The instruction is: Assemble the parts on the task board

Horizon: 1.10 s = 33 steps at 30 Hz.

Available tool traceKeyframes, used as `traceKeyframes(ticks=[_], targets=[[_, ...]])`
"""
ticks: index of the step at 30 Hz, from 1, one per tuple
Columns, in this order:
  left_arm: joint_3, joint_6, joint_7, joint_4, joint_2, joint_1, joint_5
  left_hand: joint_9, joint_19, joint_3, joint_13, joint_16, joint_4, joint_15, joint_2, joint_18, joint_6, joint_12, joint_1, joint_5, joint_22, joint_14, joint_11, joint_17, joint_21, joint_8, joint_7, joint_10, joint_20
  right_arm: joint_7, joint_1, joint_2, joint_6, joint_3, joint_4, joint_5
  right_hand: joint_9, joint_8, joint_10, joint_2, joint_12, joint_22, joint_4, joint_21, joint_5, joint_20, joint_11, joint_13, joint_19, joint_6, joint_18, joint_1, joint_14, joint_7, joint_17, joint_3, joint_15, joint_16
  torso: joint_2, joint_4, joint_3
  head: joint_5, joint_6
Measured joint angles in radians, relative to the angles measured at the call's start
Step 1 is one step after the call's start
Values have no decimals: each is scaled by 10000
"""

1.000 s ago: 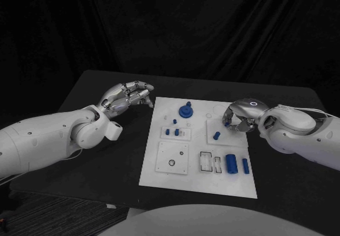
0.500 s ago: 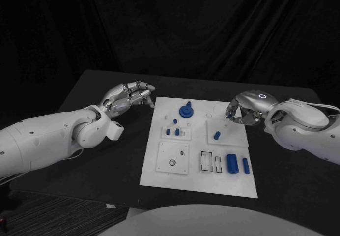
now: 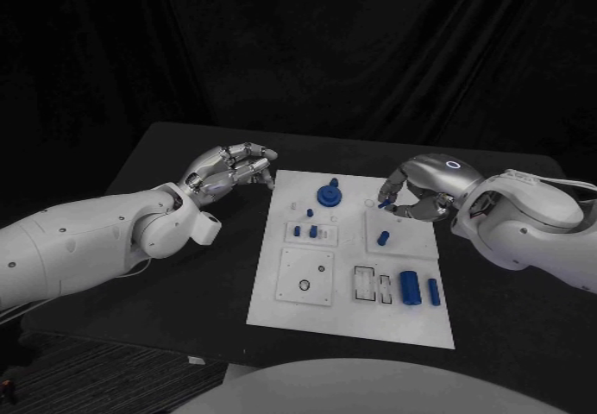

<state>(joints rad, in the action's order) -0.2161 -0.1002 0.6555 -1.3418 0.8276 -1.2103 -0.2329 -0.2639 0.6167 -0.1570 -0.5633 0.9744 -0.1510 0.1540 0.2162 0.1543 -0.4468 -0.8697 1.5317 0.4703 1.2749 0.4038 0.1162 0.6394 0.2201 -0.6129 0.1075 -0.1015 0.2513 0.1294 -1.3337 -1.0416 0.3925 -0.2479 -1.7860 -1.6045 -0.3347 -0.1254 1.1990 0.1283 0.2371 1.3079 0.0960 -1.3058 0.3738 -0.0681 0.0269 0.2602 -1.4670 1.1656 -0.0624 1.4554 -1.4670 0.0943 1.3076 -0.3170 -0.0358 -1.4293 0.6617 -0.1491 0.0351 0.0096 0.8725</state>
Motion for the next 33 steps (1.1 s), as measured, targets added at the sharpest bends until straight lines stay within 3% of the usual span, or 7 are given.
traceKeyframes(ticks=[8, 21, 27, 33], targets=[[0, 21, 20, -17, 8, 0, 0, 29, -104, 116, 55, -124, 62, -1, 0, 1, -35, -1, 0, 62, 15, -72, 70, -69, 0, 1, 35, -70, -31, 13, 320, 814, -529, -2, -524, 26, -1, 31, 33, -25, -98, -1, -22, 0, -2, 0, 35, -106, 0, -18, 0, 28, 0, 16, -82, -86, 0, 0, -12, -4, 0, 33, 0], [-1, 21, 26, -18, -12, 1, 2, 86, -176, 226, 121, -200, 117, -1, 0, 0, -71, -1, 0, 148, 38, -72, 111, -118, -40, 1, 70, -111, -33, 23, 797, 1821, -1152, 1, -126, -449, -128, 174, 69, -61, -273, -2, -92, 48, 89, 0, 73, -260, 0, -48, 0, 67, 0, 22, -92, -157, 0, 1, -20, -35, -5, 286, 0], [-1, 16, 23, 0, -12, 23, 2, 100, -176, 295, 160, -260, 131, -37, 0, 0, -106, 37, 0, 186, 48, -107, 116, -134, -40, 35, 106, -162, -33, 29, 1001, 2095, -1268, 0, -48, -822, -126, 181, 106, -61, -311, -3, -119, 48, 89, 0, 109, -290, 0, -50, 0, 67, 0, 22, -100, -183, 0, 4, -12, 7, -2, 382, 0], [-1, 11, 15, 17, -34, 42, 2, 112, -175, 326, 177, -260, 162, -37, 0, -1, -106, 37, 0, 185, 58, -107, 108, -149, -40, 40, 106, -181, -33, 49, 1138, 2275, -1302, -1, 23, -1253, -55, 204, 201, -44, -347, -4, -148, 69, 137, -1, 85, -331, 0, -52, -1, 84, 0, 23, -145, -211, 0, 46, -11, 7, 0, 402, 0]])
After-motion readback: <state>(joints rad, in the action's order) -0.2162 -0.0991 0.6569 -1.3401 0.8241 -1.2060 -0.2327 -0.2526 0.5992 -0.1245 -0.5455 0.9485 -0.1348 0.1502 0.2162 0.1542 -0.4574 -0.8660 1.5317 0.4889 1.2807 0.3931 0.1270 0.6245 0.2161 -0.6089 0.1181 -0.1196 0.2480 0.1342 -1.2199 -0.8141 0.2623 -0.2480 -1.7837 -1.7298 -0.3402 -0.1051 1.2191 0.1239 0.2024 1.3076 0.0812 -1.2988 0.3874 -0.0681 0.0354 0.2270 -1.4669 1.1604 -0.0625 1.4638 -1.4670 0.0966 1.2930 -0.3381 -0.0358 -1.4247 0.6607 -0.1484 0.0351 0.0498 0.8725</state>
